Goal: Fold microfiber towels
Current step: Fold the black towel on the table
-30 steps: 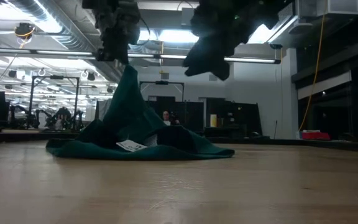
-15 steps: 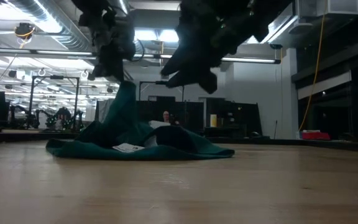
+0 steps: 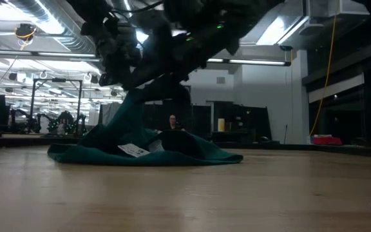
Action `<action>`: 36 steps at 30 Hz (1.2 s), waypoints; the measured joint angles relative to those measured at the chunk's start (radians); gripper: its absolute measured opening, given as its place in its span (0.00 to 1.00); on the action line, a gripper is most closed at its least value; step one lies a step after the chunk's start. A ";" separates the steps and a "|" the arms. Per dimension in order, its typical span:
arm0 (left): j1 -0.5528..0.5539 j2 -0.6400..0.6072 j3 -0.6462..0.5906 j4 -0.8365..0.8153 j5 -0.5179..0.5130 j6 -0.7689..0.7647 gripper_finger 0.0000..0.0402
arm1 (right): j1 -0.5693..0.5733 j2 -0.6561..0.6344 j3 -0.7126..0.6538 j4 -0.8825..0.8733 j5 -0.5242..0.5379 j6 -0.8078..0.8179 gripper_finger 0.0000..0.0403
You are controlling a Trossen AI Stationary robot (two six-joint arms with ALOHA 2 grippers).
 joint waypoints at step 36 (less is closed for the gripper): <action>0.171 0.002 -0.036 -0.023 0.058 0.173 0.00 | -0.019 0.073 0.092 -0.349 -0.050 0.084 0.47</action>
